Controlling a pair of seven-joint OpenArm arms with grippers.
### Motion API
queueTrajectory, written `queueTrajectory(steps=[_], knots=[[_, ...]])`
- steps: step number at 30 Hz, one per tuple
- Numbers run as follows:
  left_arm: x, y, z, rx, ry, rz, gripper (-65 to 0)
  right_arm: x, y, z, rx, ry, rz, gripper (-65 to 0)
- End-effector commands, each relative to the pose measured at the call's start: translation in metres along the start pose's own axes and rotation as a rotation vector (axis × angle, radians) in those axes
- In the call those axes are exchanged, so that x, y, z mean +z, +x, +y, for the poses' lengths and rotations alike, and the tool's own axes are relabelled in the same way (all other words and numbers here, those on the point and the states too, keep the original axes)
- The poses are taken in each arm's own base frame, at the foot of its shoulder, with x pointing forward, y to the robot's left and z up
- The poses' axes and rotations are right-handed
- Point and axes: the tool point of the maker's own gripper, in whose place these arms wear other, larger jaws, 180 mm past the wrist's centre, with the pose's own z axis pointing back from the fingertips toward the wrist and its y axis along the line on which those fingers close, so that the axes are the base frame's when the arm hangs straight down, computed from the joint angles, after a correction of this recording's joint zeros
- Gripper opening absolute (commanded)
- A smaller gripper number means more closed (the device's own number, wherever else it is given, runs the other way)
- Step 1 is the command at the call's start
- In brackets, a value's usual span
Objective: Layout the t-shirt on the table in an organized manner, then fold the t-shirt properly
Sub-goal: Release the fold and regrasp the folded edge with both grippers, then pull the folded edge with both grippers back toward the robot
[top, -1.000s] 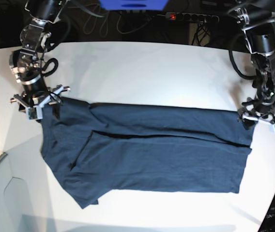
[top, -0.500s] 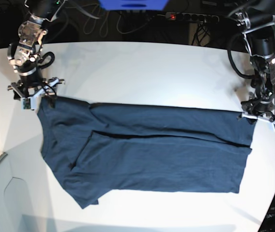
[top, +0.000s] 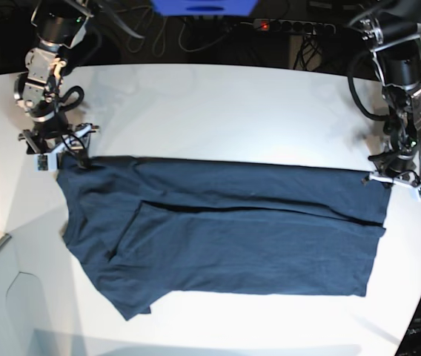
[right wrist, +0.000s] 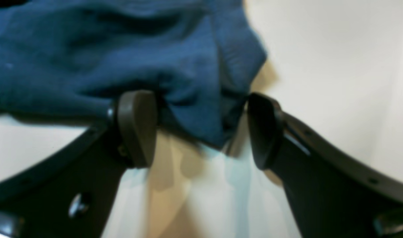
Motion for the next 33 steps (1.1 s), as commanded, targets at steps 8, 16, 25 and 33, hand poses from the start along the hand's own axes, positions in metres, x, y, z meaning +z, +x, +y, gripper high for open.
queueTrajectory(steps=[8,16,25,33], knots=[[0.001,0.015,0.001,-0.016,-0.003,-0.019,-62.7,0.000,0.016,-0.015,0.035,-0.019,-0.020,-65.0],[0.018,0.074,-0.017,-0.053,-0.042,-0.178,-64.9,0.011,0.110,-0.026,0.179,-0.073,-0.221,-65.0],[0.038,0.098,-0.040,0.017,-0.137,-0.168,-64.9,0.019,0.154,-0.040,0.240,-0.140,-0.235,-65.0],[0.055,0.033,-0.016,0.029,-0.121,-0.061,-64.9,0.049,0.097,-0.039,0.240,-0.129,-0.147,-65.0]])
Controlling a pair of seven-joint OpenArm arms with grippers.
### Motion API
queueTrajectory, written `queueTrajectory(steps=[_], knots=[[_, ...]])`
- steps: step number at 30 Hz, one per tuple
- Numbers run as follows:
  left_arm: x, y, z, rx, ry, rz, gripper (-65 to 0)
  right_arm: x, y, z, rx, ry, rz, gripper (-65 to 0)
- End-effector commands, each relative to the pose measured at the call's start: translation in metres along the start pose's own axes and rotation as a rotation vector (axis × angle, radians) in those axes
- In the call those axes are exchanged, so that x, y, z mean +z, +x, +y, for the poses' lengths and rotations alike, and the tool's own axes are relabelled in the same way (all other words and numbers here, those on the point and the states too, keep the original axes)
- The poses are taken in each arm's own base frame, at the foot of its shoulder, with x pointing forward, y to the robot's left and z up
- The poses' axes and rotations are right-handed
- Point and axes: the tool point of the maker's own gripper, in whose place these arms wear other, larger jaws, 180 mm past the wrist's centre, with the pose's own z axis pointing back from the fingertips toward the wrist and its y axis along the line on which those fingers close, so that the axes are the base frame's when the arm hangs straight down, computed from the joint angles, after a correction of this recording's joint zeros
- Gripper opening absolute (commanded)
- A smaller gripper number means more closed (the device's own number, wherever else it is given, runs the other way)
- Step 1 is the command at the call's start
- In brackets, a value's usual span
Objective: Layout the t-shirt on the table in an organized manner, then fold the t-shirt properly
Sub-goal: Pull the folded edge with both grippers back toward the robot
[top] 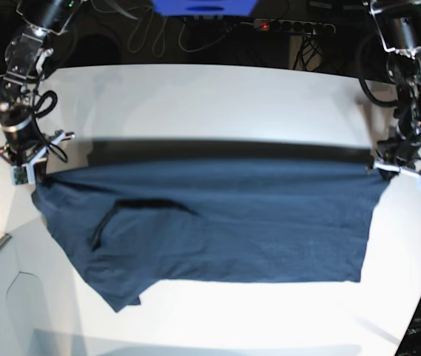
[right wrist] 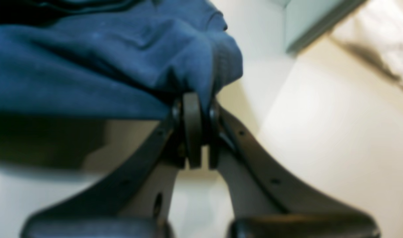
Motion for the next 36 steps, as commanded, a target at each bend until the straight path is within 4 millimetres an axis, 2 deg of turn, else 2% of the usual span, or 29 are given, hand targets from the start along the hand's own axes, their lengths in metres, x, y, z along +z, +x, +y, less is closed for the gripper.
queueTrajectory(steps=[1,3,5,8,11,13,15,17,21,26,29,36], knots=[[0.003,0.020,0.002,0.003,-0.009,-0.065,-64.9,0.003,0.023,-0.014,-0.017,-0.027,-0.090,-65.0],[0.006,0.005,0.007,0.027,-0.007,-0.037,-64.9,0.005,0.025,-0.018,-0.057,-0.035,-0.113,-65.0],[0.008,0.001,0.008,0.036,-0.011,-0.031,-64.9,0.002,0.041,-0.024,-0.044,-0.045,-0.144,-65.0],[0.009,0.000,0.008,0.039,-0.013,-0.031,-64.9,0.004,0.075,-0.030,-0.015,-0.068,-0.223,-65.0],[0.014,0.017,-0.001,0.016,-0.034,-0.071,-64.9,0.007,0.110,-0.028,0.023,-0.066,-0.302,-65.0],[0.018,0.021,-0.005,0.004,-0.043,-0.084,-64.9,0.012,0.126,-0.031,0.042,-0.080,-0.342,-65.0],[0.023,0.020,-0.007,-0.004,-0.047,-0.089,-64.9,0.013,0.128,-0.030,0.032,-0.084,-0.348,-65.0],[0.025,0.016,-0.007,-0.008,-0.047,-0.085,-64.9,0.014,0.122,-0.028,0.026,-0.081,-0.335,-65.0],[0.028,0.000,-0.006,0.004,-0.046,-0.059,-64.9,0.025,0.081,-0.028,0.022,-0.082,-0.243,-65.0],[0.036,-0.023,0.007,-0.004,-0.023,-0.012,-64.9,0.037,0.033,-0.018,0.020,-0.053,-0.129,-65.0],[0.041,-0.036,0.014,-0.008,-0.010,0.013,-64.9,0.048,-0.003,-0.019,-0.003,-0.056,-0.047,-65.0],[0.053,-0.057,0.025,-0.021,0.011,0.057,-64.9,0.069,-0.067,-0.028,-0.057,-0.081,0.100,-65.0]])
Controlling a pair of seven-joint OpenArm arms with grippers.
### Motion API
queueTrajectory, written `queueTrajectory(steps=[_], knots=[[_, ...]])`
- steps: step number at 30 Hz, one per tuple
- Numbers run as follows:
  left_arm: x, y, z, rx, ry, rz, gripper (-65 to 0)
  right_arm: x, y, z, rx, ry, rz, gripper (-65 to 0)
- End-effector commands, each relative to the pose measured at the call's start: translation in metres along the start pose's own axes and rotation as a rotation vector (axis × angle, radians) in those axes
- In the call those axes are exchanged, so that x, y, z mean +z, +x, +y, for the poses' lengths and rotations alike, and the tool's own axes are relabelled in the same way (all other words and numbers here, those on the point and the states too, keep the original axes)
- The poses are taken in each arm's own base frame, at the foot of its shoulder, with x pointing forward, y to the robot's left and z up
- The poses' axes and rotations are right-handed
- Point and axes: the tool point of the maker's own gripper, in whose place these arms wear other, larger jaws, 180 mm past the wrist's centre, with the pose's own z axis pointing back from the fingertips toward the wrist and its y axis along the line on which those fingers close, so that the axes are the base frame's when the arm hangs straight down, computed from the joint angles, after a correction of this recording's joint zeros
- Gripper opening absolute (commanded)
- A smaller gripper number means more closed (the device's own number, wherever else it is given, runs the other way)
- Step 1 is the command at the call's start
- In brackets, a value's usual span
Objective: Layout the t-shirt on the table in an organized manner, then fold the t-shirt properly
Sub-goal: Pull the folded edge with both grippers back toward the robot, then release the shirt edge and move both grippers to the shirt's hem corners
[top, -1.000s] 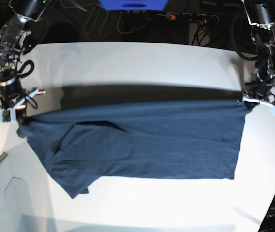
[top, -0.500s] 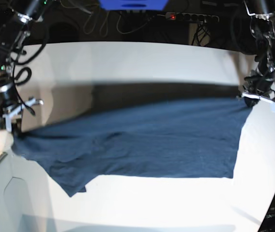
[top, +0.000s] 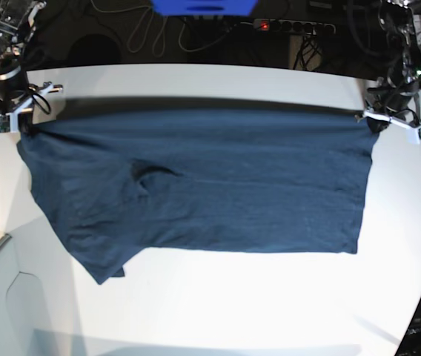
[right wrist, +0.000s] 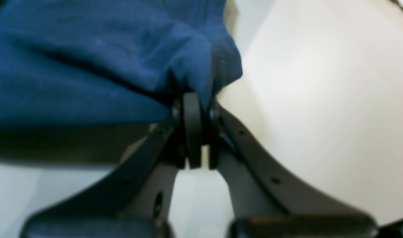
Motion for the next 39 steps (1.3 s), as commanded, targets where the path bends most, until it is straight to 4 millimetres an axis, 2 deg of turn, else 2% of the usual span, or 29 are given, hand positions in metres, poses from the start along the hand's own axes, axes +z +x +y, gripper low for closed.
queueTrajectory(steps=[1,4,10,15,27,39], knots=[[0.005,0.015,0.003,-0.020,0.005,-0.047,-64.9,0.006,-0.005,-0.010,0.002,-0.023,0.002,-65.0],[0.012,0.019,-0.001,-0.039,-0.005,-0.061,-64.9,0.014,-0.030,-0.005,-0.006,-0.005,0.061,-65.0],[0.021,0.023,-0.005,-0.070,-0.013,-0.078,-64.9,0.028,-0.054,0.007,-0.024,0.014,0.117,-65.0],[0.022,0.022,-0.007,-0.068,-0.017,-0.073,-64.9,0.029,-0.057,0.008,-0.026,0.016,0.123,-65.0],[0.035,-0.009,0.009,-0.074,0.012,-0.005,-64.9,0.029,-0.056,0.003,-0.009,0.012,0.126,-65.0],[0.040,-0.010,0.008,-0.085,0.009,-0.002,-64.4,0.030,-0.058,0.005,-0.010,0.018,0.132,-64.1]])
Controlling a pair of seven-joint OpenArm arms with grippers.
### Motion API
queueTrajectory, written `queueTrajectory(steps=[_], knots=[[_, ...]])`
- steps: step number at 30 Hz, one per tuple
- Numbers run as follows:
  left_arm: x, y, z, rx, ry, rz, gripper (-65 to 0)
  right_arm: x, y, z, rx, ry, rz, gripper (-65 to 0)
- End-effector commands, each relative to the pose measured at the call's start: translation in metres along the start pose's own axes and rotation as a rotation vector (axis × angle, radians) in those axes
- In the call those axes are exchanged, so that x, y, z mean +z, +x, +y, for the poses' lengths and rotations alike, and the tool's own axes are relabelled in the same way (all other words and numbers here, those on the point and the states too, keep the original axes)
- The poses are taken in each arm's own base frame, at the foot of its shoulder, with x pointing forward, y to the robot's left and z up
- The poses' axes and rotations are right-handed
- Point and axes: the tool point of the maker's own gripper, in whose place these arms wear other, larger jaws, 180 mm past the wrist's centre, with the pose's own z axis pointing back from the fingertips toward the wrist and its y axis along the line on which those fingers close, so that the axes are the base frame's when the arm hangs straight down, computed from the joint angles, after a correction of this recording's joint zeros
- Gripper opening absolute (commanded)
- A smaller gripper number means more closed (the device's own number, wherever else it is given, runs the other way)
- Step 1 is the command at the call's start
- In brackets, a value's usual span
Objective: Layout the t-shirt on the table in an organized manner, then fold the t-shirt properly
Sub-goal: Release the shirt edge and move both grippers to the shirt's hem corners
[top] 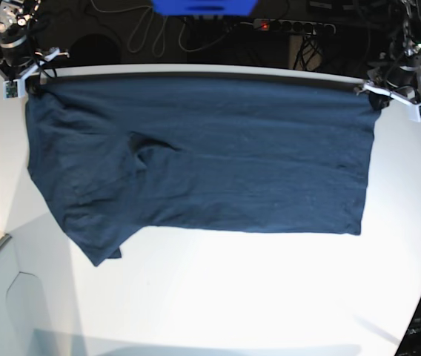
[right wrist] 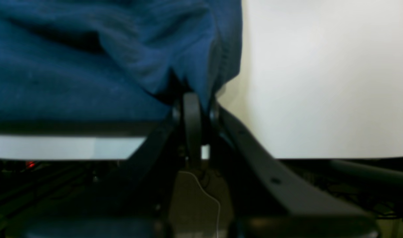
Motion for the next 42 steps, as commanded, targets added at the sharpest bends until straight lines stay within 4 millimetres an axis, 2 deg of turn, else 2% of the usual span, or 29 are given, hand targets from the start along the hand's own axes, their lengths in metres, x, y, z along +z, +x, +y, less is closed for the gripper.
queueTrajectory(steps=[1,4,7,11,13,16,19,21,24,27,30,33,36,39,42], knots=[[0.003,0.011,0.002,-0.015,0.002,-0.030,-64.4,0.004,0.008,-0.005,0.012,0.002,-0.030,-61.9],[0.005,0.007,0.004,-0.016,0.006,-0.020,-60.7,0.004,0.008,0.004,0.017,0.054,-0.031,-53.5],[0.005,0.007,0.004,-0.016,0.006,-0.020,-48.5,0.004,0.010,0.004,0.016,0.053,-0.036,-43.5],[0.007,0.014,-0.001,-0.026,-0.006,-0.040,-28.2,0.004,0.012,0.001,0.009,0.042,-0.045,-31.8],[0.013,0.019,-0.005,-0.044,-0.015,-0.059,-22.5,0.006,0.012,-0.007,-0.010,0.015,-0.049,-28.5],[0.020,0.033,-0.015,-0.063,-0.036,-0.102,-22.4,0.009,0.024,-0.023,-0.022,-0.040,-0.081,-28.4],[0.028,0.053,-0.012,-0.063,-0.022,-0.159,-22.4,0.012,0.036,-0.027,-0.011,-0.060,-0.110,-28.2],[0.033,0.064,-0.008,-0.050,-0.004,-0.197,-22.4,0.015,0.046,-0.029,0.008,-0.068,-0.132,-28.1],[0.032,0.091,-0.003,-0.011,0.018,-0.270,-22.4,0.018,0.058,-0.029,0.024,-0.074,-0.159,-28.1],[0.028,0.123,-0.004,0.013,0.019,-0.349,-22.4,0.004,0.085,-0.018,0.031,-0.045,-0.217,-28.1],[0.018,0.143,-0.008,0.037,0.004,-0.388,-22.4,-0.009,0.121,-0.013,0.028,-0.035,-0.296,-28.1],[0.003,0.170,-0.017,0.081,-0.020,-0.433,-22.4,-0.028,0.160,0.000,0.010,0.005,-0.374,-28.1],[-0.019,0.191,-0.019,0.147,-0.034,-0.449,-22.4,-0.048,0.200,0.009,-0.005,0.033,-0.439,-28.1],[-0.039,0.210,-0.018,0.149,-0.010,-0.447,-22.4,-0.069,0.225,0.016,0.020,0.046,-0.443,-28.1],[-0.071,0.220,-0.033,0.085,0.007,-0.389,-22.2,-0.093,0.244,0.022,0.008,0.069,-0.429,-28.1]])
